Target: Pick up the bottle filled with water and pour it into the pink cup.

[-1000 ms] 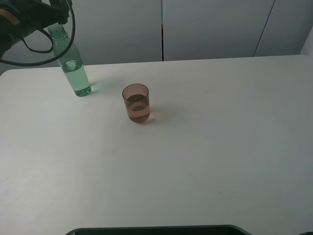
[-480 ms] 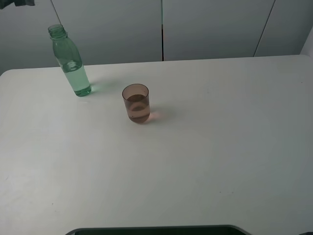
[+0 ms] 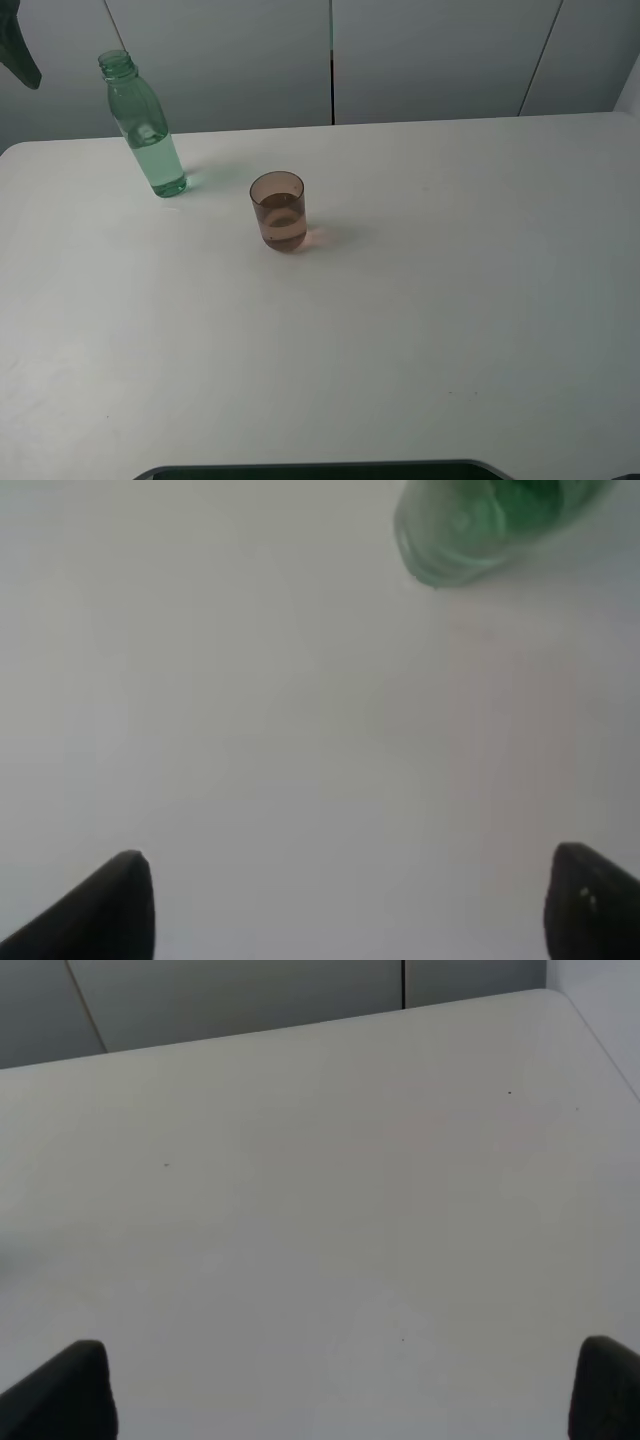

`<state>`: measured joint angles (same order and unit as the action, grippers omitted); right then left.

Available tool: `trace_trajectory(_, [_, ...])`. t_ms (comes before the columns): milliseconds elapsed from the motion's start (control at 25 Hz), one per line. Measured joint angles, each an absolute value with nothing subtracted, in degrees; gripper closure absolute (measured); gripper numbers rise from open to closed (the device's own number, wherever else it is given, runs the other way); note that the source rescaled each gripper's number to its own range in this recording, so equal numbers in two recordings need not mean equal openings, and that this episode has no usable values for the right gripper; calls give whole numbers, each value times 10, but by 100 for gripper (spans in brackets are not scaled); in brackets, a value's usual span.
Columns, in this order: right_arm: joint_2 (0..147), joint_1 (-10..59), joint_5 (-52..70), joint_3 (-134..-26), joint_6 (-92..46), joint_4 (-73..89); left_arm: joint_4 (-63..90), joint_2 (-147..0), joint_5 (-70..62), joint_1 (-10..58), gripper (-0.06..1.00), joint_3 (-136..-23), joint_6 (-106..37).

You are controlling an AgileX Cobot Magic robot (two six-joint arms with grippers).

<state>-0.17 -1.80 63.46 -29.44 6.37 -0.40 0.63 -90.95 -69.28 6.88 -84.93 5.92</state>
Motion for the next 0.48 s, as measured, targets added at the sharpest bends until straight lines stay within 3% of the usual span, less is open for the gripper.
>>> trace_trajectory(480, [-2,-18,635,-294,64,-4,40,-748,-698,69,-6,-678,69])
